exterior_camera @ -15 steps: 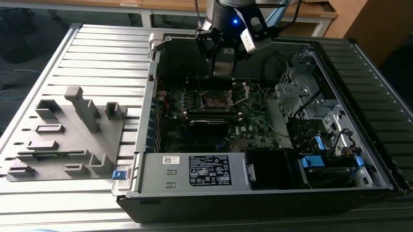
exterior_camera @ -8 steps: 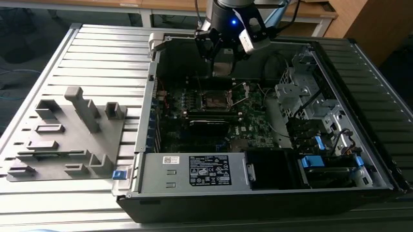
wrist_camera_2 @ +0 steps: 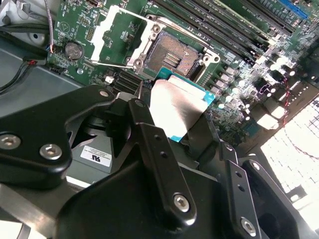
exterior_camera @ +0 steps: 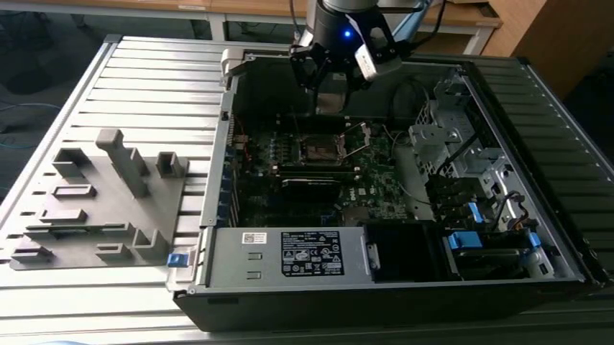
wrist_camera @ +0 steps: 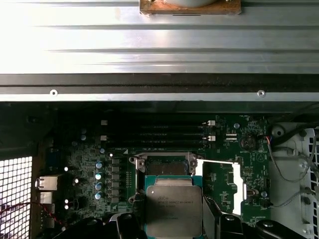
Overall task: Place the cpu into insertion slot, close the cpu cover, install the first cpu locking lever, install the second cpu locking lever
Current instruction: 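Place the cpu into insertion slot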
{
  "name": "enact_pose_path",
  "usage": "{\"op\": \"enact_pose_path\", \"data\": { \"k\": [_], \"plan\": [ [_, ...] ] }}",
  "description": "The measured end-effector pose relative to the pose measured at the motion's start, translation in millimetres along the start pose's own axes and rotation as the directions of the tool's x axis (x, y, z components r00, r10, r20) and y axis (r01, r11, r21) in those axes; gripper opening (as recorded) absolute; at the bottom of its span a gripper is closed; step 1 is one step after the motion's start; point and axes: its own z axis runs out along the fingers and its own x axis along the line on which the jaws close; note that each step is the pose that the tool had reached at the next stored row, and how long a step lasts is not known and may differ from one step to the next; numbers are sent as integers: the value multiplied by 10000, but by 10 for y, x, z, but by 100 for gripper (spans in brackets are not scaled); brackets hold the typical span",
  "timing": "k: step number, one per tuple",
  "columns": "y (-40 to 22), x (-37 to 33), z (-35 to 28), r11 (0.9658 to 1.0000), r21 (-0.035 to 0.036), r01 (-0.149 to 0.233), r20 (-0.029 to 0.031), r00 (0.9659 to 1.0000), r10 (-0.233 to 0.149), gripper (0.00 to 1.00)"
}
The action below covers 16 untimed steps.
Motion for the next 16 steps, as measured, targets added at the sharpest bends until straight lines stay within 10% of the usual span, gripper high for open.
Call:
{"op": "enact_pose_path", "data": {
  "k": [16],
  "plan": [
    [-16,29,153,10000,1,11,101,9999,-11,54]
  ]
}}
